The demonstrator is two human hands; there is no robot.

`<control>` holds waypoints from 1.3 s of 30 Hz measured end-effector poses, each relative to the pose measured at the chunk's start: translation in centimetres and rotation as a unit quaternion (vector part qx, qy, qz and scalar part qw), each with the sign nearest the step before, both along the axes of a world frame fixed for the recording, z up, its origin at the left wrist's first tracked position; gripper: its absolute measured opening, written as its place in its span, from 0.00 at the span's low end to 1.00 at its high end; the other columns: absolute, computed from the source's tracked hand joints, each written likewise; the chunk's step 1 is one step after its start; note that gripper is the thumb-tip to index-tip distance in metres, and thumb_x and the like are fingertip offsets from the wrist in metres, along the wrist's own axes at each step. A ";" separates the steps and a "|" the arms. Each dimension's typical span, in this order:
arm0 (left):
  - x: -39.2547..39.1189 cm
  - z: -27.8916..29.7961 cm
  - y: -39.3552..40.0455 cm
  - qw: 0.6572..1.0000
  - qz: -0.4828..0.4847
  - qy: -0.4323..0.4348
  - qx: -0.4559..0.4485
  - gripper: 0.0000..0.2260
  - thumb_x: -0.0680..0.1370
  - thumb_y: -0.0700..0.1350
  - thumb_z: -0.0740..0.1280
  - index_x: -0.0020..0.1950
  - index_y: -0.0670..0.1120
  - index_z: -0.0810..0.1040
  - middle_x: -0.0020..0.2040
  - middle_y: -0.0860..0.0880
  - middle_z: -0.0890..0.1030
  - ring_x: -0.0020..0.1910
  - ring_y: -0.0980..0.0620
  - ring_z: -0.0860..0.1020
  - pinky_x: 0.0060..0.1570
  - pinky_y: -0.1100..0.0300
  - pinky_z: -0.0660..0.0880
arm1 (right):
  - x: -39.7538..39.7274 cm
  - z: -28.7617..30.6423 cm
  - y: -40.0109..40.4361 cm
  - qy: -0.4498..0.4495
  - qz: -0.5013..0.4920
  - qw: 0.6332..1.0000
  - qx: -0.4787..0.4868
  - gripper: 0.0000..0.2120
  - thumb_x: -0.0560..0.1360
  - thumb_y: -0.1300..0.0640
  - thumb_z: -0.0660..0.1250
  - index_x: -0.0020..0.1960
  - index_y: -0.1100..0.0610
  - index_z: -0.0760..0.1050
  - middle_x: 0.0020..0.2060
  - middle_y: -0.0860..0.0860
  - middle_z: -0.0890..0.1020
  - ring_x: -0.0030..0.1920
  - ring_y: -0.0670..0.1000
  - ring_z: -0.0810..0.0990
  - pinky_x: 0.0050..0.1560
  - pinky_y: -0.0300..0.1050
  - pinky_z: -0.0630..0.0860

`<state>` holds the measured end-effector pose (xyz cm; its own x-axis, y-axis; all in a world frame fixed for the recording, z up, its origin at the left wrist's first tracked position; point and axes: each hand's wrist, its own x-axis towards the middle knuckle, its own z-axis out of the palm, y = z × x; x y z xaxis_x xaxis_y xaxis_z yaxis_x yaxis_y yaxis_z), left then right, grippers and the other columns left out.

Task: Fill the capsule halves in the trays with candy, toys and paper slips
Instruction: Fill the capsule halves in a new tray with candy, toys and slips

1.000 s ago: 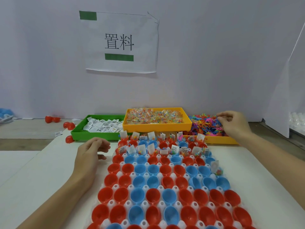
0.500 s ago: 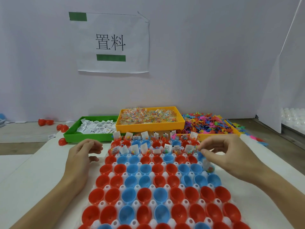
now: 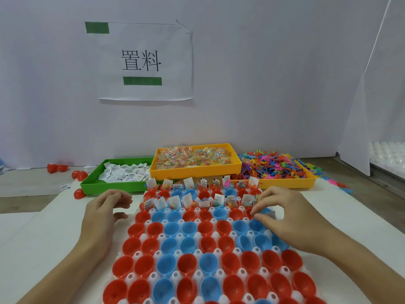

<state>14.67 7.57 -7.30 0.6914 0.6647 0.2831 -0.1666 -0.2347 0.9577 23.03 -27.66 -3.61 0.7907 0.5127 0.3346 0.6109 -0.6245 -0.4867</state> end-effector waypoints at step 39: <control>15.3 8.7 -6.0 0.899 -0.032 0.203 0.386 0.06 0.82 0.42 0.64 0.55 0.41 0.77 0.52 0.42 0.80 0.43 0.48 0.77 0.40 0.57 0.72 | -0.2 0.2 -0.5 -0.158 -0.020 0.987 0.001 0.13 0.76 0.59 0.70 0.59 0.49 0.82 0.49 0.42 0.75 0.53 0.42 0.71 0.51 0.29 0.68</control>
